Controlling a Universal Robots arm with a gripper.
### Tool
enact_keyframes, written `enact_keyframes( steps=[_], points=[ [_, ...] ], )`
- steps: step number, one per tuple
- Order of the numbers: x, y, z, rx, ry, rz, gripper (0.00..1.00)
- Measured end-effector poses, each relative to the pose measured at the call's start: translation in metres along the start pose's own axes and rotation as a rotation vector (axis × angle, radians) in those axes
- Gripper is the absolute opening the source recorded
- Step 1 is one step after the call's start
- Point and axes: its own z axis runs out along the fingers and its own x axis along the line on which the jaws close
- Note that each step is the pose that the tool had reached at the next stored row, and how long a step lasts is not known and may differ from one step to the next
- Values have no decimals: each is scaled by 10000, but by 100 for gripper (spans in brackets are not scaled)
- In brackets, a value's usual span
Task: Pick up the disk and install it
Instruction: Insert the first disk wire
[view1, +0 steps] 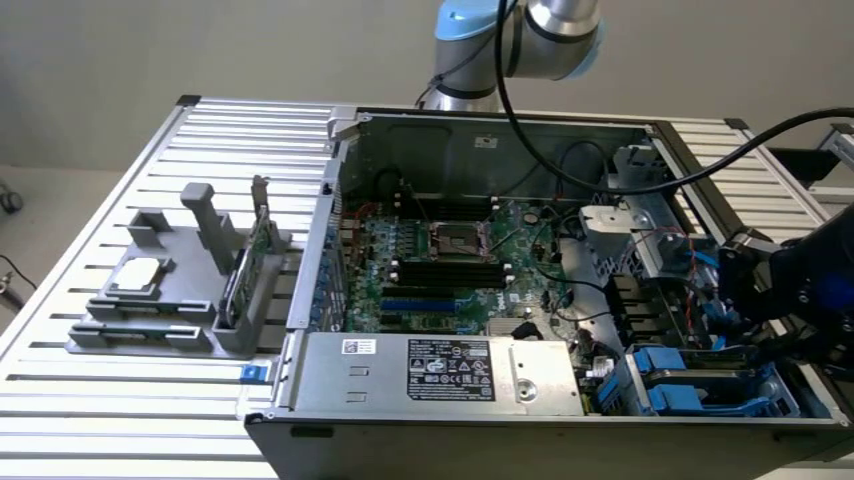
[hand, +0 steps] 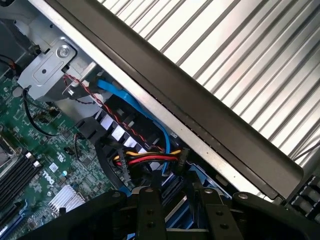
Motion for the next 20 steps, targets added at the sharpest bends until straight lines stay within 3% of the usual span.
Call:
enact_keyframes(
  steps=[14, 20],
  points=[
    [-25, 20, 28, -11, 179, 251, 34],
    [-32, 32, 31, -9, 227, 330, 34]
  ],
)
